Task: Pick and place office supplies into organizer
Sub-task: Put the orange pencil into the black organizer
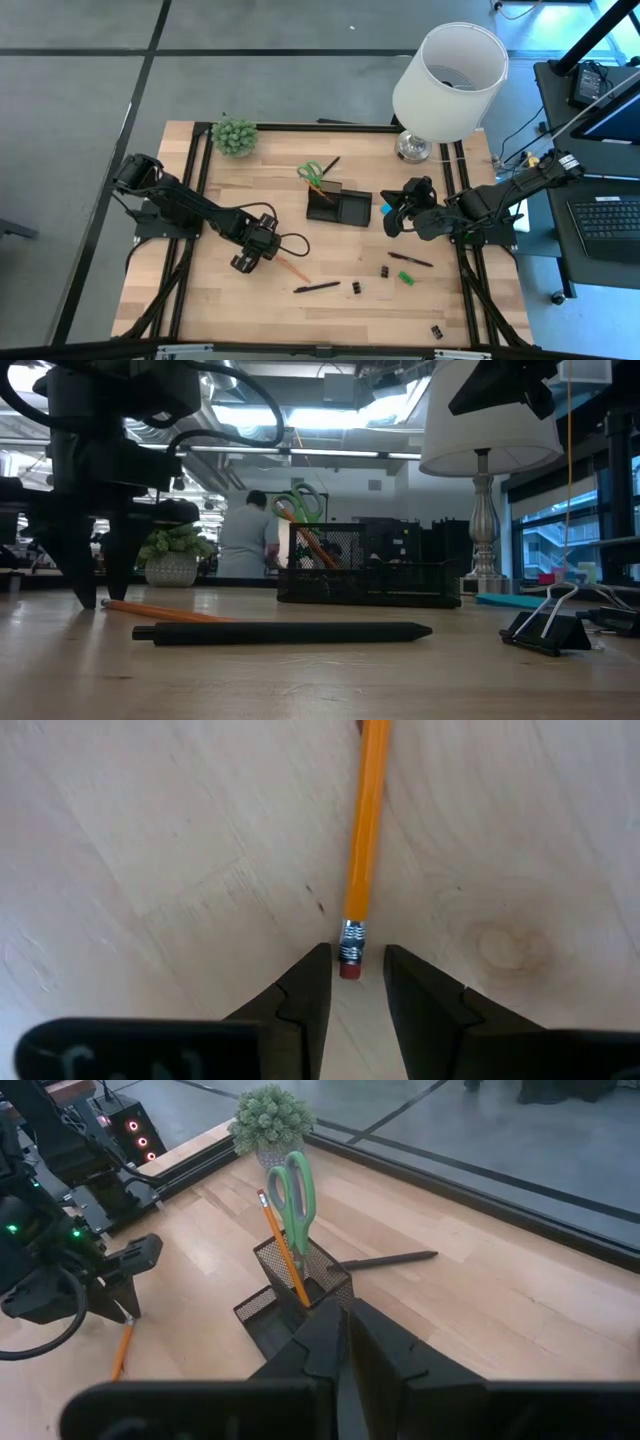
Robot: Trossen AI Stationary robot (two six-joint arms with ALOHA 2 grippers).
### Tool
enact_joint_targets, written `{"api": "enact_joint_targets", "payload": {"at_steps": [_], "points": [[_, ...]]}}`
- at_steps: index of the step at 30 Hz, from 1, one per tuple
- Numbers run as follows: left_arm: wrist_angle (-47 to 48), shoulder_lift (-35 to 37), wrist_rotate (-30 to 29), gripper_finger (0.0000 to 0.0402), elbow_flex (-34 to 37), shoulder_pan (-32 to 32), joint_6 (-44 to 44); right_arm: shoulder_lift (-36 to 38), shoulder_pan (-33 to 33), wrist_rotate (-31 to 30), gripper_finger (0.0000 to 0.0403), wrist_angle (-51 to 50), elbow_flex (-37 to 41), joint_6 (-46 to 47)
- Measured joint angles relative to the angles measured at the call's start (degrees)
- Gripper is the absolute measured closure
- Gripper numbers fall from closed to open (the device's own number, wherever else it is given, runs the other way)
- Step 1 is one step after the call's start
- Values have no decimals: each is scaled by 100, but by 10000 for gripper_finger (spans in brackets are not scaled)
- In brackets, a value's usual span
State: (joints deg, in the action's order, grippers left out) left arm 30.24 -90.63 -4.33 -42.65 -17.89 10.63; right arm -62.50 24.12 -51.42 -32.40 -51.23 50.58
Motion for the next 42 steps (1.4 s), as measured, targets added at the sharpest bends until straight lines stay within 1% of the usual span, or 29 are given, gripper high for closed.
{"api": "enact_joint_targets", "payload": {"at_steps": [3, 6, 12, 18, 19, 22, 27, 32, 35, 38, 40, 42], "points": [[0, 0, 47, 329, 2, 6, -50, 0, 0, 0, 374, -4, 0, -6], [-5, -2, 227, 347, 3, 70, -87, 0, 0, 0, 374, -4, 1, -6], [-22, -7, 236, 377, 4, 111, -39, 0, 0, 0, 374, -8, 0, -6], [180, 35, 211, 393, -112, 134, -43, 0, 0, 0, 374, -9, 1, -8], [271, 58, 200, 393, -141, 152, -44, 0, 0, 0, 374, -9, -1, -12], [608, 206, -130, 394, -209, 235, -44, 0, 1, 0, 374, -19, 0, -28], [974, 568, -952, 394, -421, 312, 147, 0, 2, 0, 374, -39, -1, -30], [1023, 915, -2142, 394, -702, 304, 970, 0, 0, -2, 374, -39, -1, -74], [1009, 1049, -3136, 394, -902, 306, 1659, 0, 0, -2, 374, -39, -1, -82], [970, 1071, -4335, 394, -1033, 317, 2319, 0, 0, -4, 374, -39, -1, -87], [670, 1072, -5069, 394, -1074, 395, 2709, 0, 0, -5, 374, -37, -1, -121], [438, 1075, -5556, 393, -1078, 520, 3064, 0, 0, -31, 374, -37, -1, -133]]}}
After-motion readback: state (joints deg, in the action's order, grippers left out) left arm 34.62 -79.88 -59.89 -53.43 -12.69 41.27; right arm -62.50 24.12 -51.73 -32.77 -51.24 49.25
